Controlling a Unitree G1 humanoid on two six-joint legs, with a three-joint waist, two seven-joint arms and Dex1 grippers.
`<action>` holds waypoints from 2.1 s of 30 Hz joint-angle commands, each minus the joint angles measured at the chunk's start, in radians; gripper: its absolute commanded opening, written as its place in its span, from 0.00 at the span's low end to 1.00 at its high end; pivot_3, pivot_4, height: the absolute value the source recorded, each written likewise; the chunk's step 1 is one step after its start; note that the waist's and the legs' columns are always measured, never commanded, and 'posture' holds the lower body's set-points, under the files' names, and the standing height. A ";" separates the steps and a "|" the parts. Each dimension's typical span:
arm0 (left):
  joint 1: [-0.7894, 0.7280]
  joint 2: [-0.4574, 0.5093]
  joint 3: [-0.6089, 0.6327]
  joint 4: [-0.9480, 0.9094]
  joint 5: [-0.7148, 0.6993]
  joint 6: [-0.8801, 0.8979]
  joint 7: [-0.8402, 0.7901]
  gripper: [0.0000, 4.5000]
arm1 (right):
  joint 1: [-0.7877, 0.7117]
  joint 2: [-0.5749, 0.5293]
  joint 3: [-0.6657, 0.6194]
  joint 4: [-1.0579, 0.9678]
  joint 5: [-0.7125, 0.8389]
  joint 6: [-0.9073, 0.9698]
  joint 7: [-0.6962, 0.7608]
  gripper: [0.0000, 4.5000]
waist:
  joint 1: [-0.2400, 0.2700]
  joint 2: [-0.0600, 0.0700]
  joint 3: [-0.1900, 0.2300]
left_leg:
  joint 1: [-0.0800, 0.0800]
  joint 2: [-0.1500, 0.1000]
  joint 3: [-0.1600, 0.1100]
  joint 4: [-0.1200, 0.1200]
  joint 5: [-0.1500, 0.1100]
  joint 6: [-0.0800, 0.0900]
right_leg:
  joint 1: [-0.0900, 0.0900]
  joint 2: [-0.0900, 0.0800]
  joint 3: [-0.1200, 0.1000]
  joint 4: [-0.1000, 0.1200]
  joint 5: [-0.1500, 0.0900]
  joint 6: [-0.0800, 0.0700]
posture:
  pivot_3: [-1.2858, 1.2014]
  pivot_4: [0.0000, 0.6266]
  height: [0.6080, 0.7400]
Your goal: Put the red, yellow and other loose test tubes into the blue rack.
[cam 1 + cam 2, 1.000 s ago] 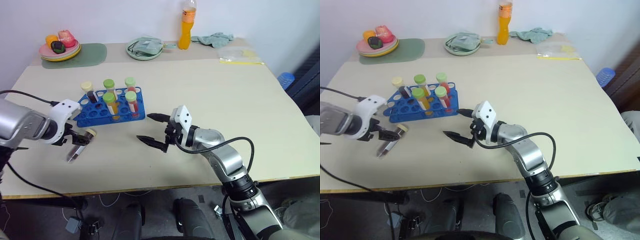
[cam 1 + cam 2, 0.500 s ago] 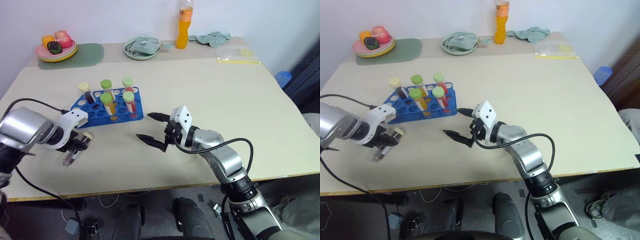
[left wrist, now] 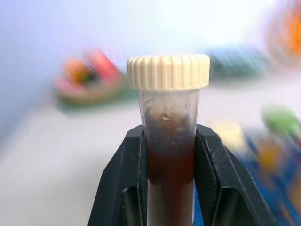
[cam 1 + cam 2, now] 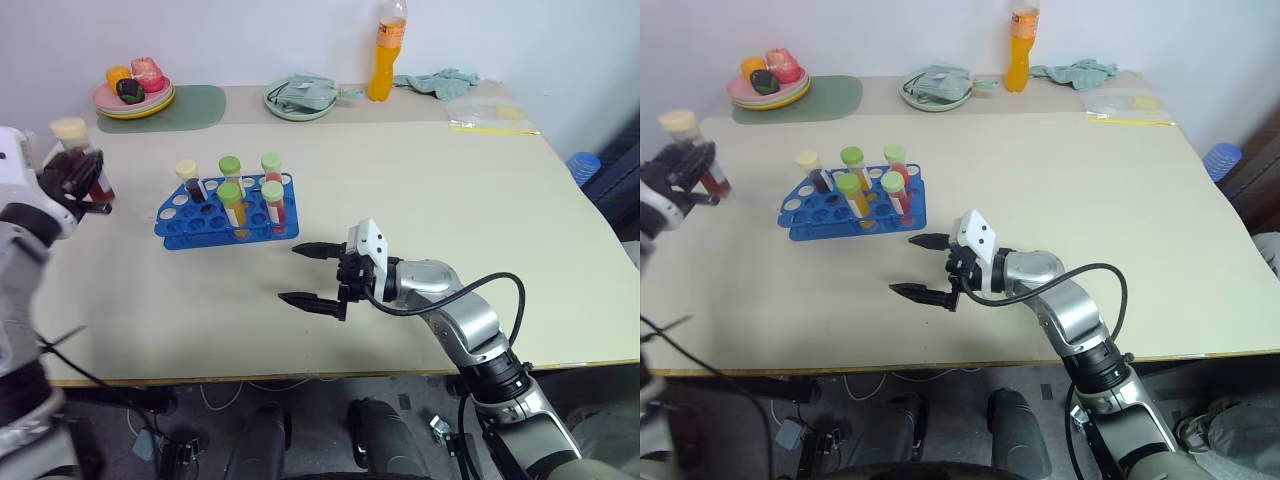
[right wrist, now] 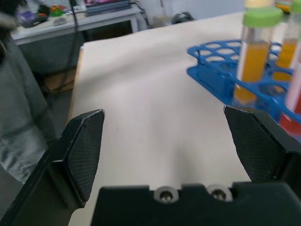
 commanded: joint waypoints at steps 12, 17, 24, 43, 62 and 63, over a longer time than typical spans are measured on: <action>0.026 -0.341 -0.374 0.136 0.403 -0.370 0.357 0.16 | -0.003 0.015 -0.013 -0.023 -0.007 -0.016 -0.032 1.00 | -0.005 -0.001 -0.001 | 0.000 0.000 0.001 0.000 0.000 0.000 | -0.001 0.002 0.001 0.001 0.000 0.000 | 0.52 0.24 1.00; 0.011 -0.347 -0.390 0.190 0.415 -0.352 0.350 0.16 | 0.010 0.011 -0.020 -0.041 -0.005 -0.011 -0.060 1.00 | -0.004 -0.001 -0.001 | 0.000 0.000 0.001 0.000 0.000 0.000 | -0.001 0.002 0.001 0.001 0.000 0.000 | 0.52 0.24 1.00; -0.004 -0.379 -0.386 0.237 0.383 -0.364 0.341 0.16 | 0.012 0.012 -0.018 -0.048 -0.001 -0.009 -0.070 1.00 | -0.003 -0.001 -0.001 | 0.000 0.000 0.000 0.000 0.000 0.000 | -0.001 0.002 0.001 0.001 0.000 0.000 | 0.52 0.24 1.00; 0.124 -0.407 -0.301 0.055 0.270 -0.480 0.287 0.80 | -0.014 -0.016 -0.055 -0.057 0.025 0.000 -0.051 1.00 | -0.006 -0.001 -0.001 | 0.000 0.000 0.000 0.000 0.000 0.000 | -0.001 0.002 0.001 0.001 0.000 0.000 | 0.52 0.24 1.00; 0.705 -0.006 0.056 -0.198 -0.077 -0.201 -0.192 0.80 | 0.024 -0.384 -0.343 0.129 0.032 -0.014 0.043 1.00 | -0.004 0.001 0.000 | 0.002 0.001 0.002 -0.001 -0.001 0.002 | 0.004 0.002 0.000 -0.003 -0.002 -0.003 | 0.52 0.24 1.00; 0.700 -0.008 0.048 -0.197 -0.073 -0.201 -0.189 0.80 | 0.027 -0.386 -0.346 0.138 0.031 -0.021 0.044 1.00 | -0.007 0.001 0.000 | 0.002 0.001 0.002 -0.001 -0.001 0.002 | 0.004 0.002 0.001 -0.003 -0.001 -0.001 | 0.52 0.24 1.00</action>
